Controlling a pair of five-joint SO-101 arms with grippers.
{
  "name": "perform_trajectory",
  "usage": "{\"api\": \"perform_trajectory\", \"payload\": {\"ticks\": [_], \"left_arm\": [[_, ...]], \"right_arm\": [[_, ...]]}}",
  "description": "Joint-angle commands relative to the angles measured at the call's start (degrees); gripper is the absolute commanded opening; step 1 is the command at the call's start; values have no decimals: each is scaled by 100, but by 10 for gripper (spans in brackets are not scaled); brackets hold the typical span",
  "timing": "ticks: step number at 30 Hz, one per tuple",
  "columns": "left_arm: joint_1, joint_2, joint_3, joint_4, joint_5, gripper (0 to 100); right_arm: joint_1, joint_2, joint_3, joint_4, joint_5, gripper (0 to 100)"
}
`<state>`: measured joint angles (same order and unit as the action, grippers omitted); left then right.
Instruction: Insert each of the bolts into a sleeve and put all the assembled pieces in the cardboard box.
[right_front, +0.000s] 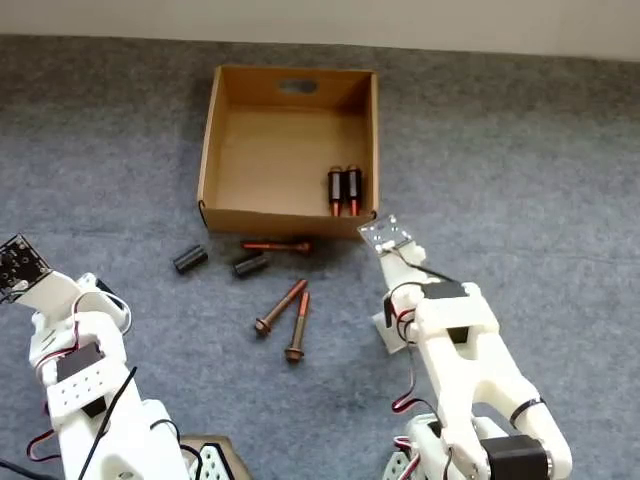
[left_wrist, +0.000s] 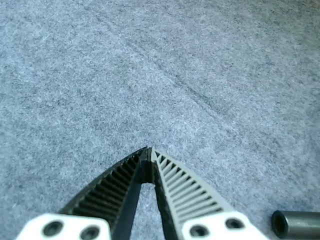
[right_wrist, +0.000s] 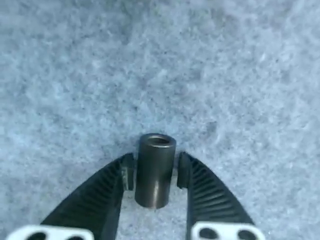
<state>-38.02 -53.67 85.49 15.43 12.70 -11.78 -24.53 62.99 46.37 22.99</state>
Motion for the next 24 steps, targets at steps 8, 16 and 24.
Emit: {"api": "perform_trajectory", "payload": {"ticks": [8,16,24], "left_arm": [[92,-31,-295,-97,9,9],[92,-31,-295,-88,9,10],[356,-13,-391,105,-545,10]], "right_arm": [[92,-31,-136,426,-35,156],[119,-40,-127,426,448,4],[92,-1314,-382,681,-79,6]]}}
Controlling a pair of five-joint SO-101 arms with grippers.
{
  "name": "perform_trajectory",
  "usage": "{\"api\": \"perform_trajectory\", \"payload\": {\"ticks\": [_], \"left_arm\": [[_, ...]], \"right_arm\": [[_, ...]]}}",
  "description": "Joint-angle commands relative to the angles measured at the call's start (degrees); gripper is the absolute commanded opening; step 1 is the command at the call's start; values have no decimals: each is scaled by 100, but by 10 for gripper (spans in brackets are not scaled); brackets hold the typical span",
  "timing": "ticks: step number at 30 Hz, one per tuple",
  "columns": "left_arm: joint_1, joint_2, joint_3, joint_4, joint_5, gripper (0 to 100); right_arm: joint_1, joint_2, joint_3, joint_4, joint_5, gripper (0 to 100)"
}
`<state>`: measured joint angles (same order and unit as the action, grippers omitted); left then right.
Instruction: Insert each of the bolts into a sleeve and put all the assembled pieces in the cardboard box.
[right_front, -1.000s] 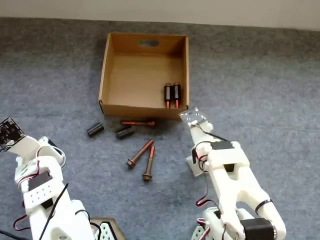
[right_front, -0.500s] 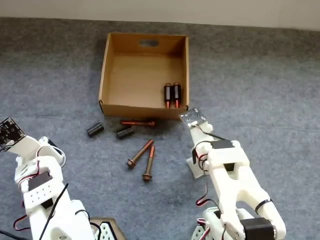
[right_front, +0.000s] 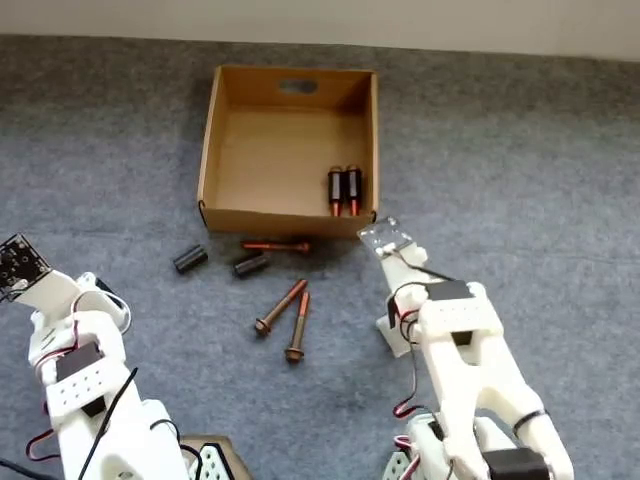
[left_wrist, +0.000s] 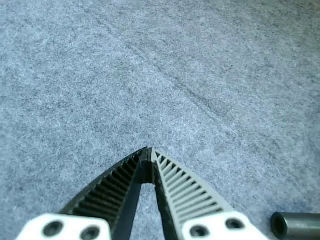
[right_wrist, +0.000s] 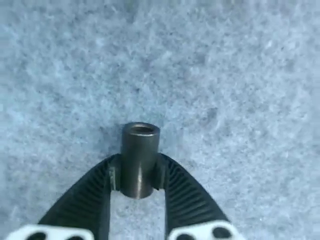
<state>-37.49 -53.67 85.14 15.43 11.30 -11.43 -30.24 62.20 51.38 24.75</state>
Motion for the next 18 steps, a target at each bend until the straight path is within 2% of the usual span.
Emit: {"api": "perform_trajectory", "payload": {"ticks": [1,4,8,11,15,18], "left_arm": [[488,4,-479,325,-624,10],[998,13,-945,1240,-1029,10],[1569,13,-1675,2514,-1099,11],[2141,13,-2026,3244,-1609,11],[3187,13,-2009,3534,-2347,13],[3723,13,-2000,3675,-2488,82]], "right_arm": [[13,-1103,-303,277,-352,6],[-224,-2158,-233,470,-642,6],[-646,-3433,154,479,-1081,6],[-787,-4101,453,470,-1310,6],[-796,-4593,822,470,-1468,6],[-796,-4813,1095,470,-1547,6]]}}
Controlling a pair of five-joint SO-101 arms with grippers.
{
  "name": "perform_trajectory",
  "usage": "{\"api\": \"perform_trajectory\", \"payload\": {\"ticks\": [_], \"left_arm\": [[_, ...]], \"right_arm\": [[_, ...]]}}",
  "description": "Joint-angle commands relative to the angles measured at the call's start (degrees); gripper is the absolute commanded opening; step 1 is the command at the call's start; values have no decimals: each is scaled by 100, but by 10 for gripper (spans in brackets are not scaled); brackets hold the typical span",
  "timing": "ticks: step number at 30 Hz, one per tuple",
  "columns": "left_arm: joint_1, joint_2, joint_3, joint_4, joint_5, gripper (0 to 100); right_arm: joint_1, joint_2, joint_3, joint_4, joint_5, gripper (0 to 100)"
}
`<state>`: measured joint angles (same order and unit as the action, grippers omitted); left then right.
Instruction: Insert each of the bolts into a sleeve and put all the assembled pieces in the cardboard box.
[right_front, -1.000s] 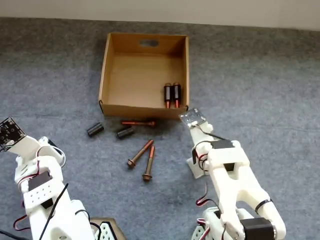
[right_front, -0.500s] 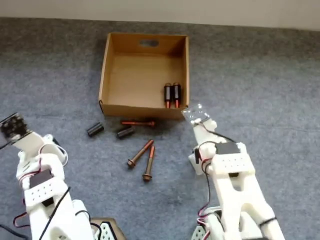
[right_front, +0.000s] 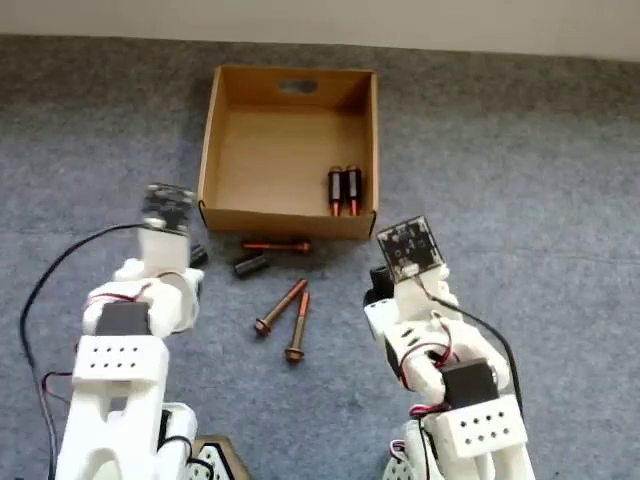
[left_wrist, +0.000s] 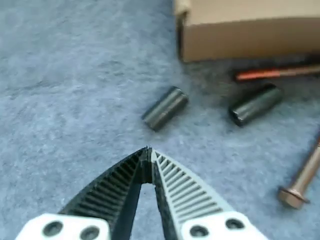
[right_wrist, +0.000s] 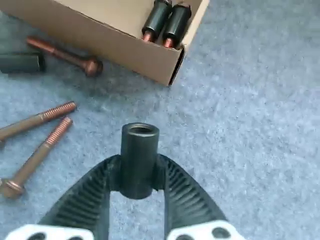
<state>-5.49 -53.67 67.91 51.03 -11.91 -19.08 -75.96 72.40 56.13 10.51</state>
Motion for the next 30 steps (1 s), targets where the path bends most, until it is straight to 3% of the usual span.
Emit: {"api": "perform_trajectory", "payload": {"ticks": [1,4,16,30], "left_arm": [[637,13,-268,114,-167,121],[822,13,-171,105,-167,171],[1640,22,-92,123,-176,175],[2000,31,-127,431,-176,175]], "right_arm": [[-31,-312,145,-4,-176,6],[-31,-514,268,-4,-211,6],[-31,-1095,620,-4,-211,6],[-22,-1103,585,-4,-281,6]]}}
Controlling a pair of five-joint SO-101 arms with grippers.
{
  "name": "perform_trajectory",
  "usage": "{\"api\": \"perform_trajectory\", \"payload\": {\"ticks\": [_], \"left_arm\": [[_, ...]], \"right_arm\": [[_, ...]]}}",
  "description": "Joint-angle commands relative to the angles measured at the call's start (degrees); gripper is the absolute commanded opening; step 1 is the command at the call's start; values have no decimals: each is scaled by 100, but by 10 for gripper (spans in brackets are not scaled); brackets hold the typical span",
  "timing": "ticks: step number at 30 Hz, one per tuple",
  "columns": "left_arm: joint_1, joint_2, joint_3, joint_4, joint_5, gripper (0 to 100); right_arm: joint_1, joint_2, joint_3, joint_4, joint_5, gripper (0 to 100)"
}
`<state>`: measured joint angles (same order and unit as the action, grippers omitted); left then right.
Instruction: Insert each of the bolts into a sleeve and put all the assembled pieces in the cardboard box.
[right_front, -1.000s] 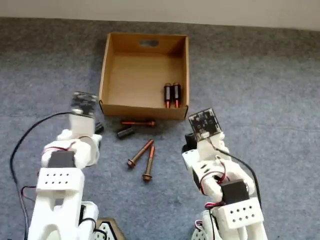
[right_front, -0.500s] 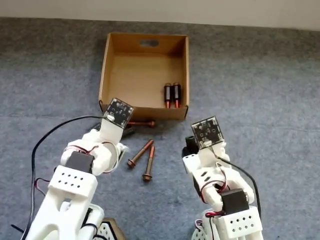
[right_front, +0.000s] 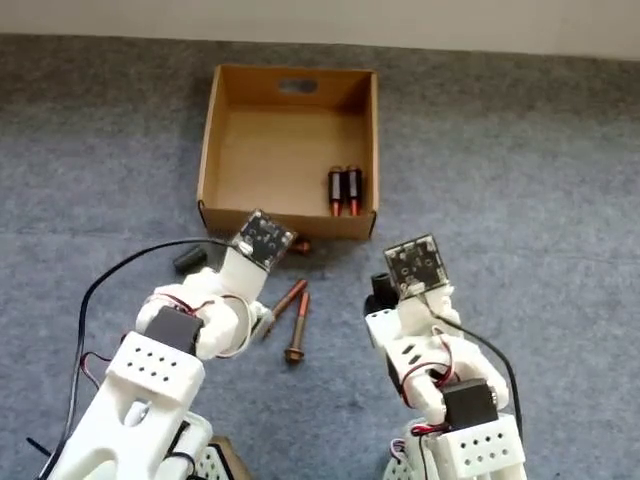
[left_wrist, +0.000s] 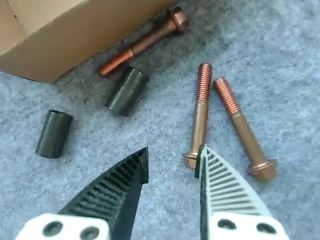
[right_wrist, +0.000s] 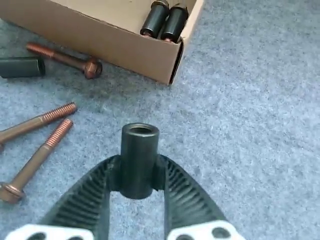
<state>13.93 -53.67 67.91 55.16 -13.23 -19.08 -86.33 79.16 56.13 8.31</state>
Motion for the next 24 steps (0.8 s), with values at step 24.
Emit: {"api": "perform_trajectory", "payload": {"ticks": [24], "left_arm": [[426,2633,-1095,-440,-26,173]], "right_arm": [[-22,-66,-84,-4,-62,6]]}}
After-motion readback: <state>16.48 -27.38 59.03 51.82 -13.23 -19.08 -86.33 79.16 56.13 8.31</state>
